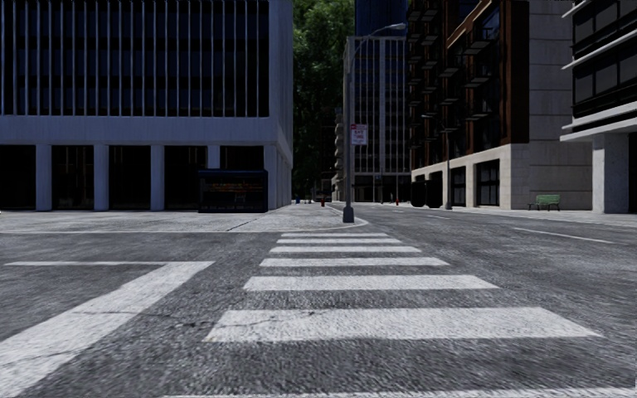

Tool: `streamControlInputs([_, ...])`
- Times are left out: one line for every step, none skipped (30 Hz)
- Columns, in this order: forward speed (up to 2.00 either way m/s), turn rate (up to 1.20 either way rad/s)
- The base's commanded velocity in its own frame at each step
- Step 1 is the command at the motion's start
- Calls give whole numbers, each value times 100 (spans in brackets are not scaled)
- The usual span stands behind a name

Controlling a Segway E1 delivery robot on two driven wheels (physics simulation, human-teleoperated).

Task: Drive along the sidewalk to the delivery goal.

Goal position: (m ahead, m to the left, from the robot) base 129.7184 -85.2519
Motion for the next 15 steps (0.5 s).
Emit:
streamControlInputs([166, 21])
streamControlInputs([164, 21])
streamControlInputs([163, 21])
streamControlInputs([161, 21])
streamControlInputs([160, 21])
streamControlInputs([159, 21])
streamControlInputs([159, 21])
streamControlInputs([158, 21])
streamControlInputs([157, 21])
streamControlInputs([157, 21])
streamControlInputs([157, 21])
streamControlInputs([157, 21])
streamControlInputs([157, 21])
streamControlInputs([157, 21])
streamControlInputs([157, 21])
